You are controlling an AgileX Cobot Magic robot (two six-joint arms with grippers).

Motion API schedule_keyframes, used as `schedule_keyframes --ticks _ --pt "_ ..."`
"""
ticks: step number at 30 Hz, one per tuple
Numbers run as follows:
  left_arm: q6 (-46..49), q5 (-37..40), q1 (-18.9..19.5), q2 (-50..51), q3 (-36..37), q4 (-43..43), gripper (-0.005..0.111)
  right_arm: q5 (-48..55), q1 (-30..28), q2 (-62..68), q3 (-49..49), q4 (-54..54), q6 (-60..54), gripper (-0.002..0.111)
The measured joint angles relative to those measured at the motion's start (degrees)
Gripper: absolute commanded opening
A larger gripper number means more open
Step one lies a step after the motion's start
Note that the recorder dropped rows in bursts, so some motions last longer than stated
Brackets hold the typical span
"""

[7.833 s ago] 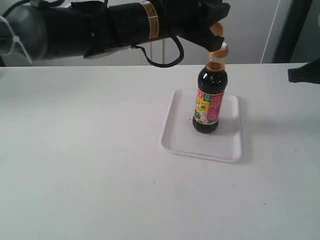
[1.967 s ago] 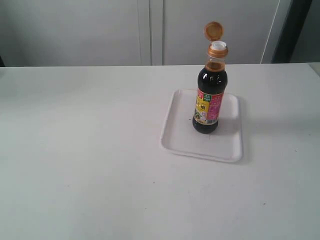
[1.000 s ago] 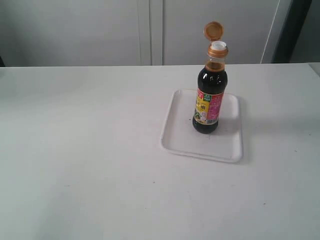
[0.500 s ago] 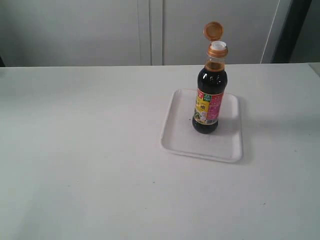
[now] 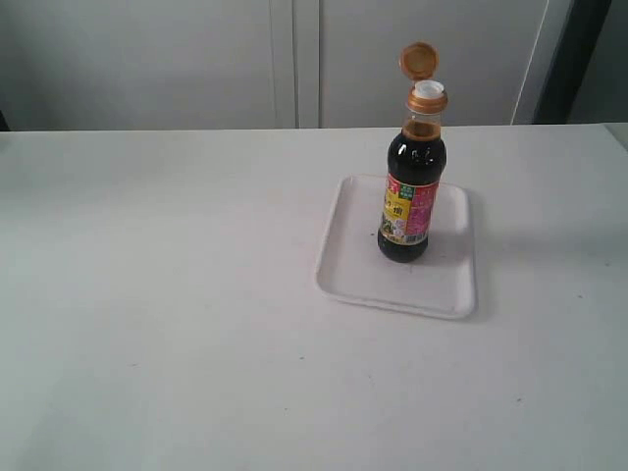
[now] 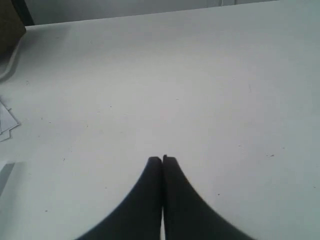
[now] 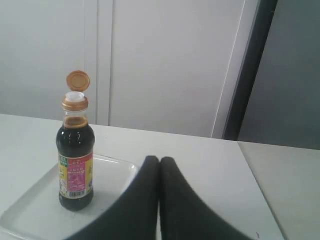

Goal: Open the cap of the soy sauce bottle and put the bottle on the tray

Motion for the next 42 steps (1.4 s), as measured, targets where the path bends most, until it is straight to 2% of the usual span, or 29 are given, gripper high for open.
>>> schedule_keyframes --ticks 9,42 --pt "0.0 2.0 0.0 0.0 0.0 0.0 0.0 0.0 0.0 0.0 0.0 0.0 0.0 0.0" --pt "0.0 2.0 0.0 0.0 0.0 0.0 0.0 0.0 0.0 0.0 0.0 0.0 0.0 0.0"
